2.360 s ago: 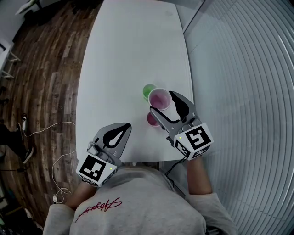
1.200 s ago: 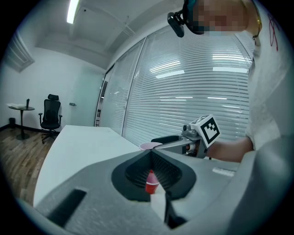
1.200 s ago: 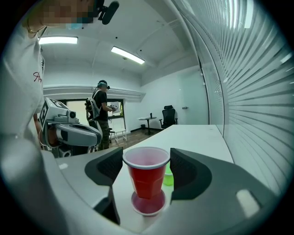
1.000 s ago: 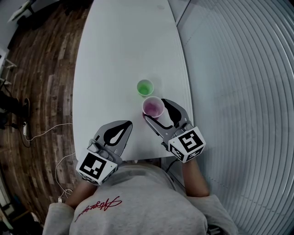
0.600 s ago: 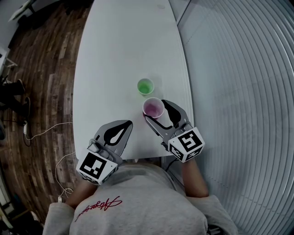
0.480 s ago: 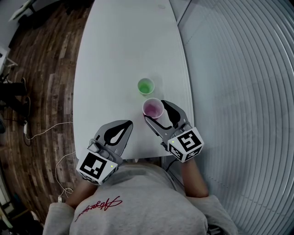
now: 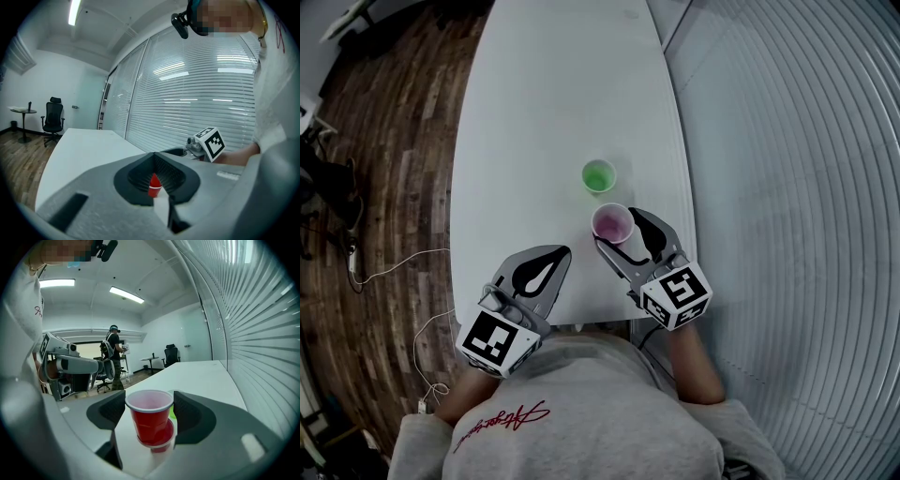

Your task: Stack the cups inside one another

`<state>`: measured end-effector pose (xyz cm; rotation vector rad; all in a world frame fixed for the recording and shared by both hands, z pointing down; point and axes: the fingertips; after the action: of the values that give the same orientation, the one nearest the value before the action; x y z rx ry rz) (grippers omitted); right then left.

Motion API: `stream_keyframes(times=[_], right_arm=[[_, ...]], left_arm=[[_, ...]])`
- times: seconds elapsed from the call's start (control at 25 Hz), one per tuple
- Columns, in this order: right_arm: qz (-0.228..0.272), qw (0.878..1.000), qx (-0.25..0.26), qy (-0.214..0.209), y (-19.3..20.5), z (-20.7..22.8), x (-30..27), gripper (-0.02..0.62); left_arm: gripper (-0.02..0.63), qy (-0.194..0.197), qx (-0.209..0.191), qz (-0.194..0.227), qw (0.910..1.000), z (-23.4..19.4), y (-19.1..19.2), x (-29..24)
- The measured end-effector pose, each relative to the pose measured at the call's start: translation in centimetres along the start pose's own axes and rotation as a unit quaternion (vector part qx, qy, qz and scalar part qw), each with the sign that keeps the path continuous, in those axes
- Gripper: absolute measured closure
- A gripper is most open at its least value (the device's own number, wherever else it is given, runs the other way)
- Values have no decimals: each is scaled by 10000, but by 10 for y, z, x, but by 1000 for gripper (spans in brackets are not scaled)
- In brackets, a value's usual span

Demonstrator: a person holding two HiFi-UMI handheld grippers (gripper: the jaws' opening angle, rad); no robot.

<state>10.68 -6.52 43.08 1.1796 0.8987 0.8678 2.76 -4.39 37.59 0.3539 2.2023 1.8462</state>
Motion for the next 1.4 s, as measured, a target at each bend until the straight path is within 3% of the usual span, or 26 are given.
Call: stream_keyframes(times=[1.4], right_arm=[[-527, 9985, 54, 148, 44, 5, -3, 272]], left_arm=[[612, -56, 17, -81, 9999, -6, 1, 0]])
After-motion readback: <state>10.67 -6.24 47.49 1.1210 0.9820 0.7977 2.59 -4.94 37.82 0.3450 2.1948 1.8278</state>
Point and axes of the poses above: the fingertips, and each gripper's own axes: x backward along the fingers, z to its right, y out of its underside, and after that the axes turned 11 degrees about z, right-handed
